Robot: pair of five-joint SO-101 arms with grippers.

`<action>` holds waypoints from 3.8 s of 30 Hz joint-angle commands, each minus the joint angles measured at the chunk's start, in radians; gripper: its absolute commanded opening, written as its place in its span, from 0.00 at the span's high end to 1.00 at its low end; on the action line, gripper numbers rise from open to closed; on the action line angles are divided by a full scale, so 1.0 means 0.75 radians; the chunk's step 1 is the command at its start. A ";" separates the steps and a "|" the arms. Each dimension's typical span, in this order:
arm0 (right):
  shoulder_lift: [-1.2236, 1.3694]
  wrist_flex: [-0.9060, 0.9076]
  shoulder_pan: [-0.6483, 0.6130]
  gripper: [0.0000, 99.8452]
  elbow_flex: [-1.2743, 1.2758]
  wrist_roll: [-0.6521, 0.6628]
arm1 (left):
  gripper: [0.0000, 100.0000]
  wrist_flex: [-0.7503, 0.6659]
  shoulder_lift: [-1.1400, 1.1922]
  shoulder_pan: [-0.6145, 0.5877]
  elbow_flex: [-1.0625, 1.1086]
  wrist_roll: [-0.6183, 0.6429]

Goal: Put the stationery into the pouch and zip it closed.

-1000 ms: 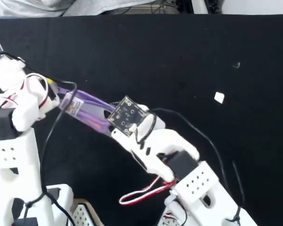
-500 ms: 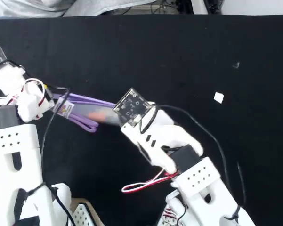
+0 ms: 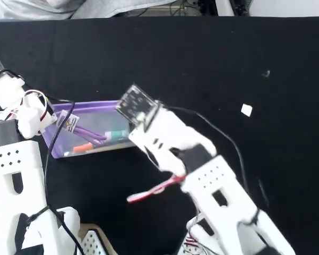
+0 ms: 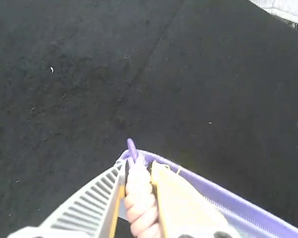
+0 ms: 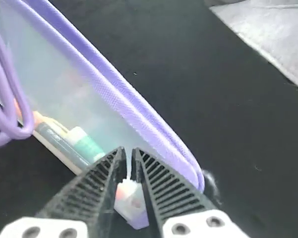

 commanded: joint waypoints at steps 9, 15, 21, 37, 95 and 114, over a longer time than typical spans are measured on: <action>0.296 0.303 -0.053 0.85 -0.588 0.256 | 0.97 0.045 -0.041 0.013 -0.005 -0.002; 0.459 0.405 -0.123 0.85 -0.733 0.499 | 0.97 0.047 -0.072 0.013 -0.011 -0.002; 0.609 0.616 -0.104 0.85 -0.950 0.649 | 0.97 0.047 -0.372 0.015 0.001 -0.006; 0.613 0.675 -0.293 0.85 -0.915 0.642 | 0.97 -0.123 -0.812 0.118 0.404 -0.004; 0.537 0.661 -0.125 0.99 -0.819 0.548 | 0.97 -0.440 -0.800 -0.144 0.746 -0.125; 0.785 0.546 -0.125 0.99 -0.821 0.548 | 0.97 -0.448 -0.800 -0.275 0.846 -0.305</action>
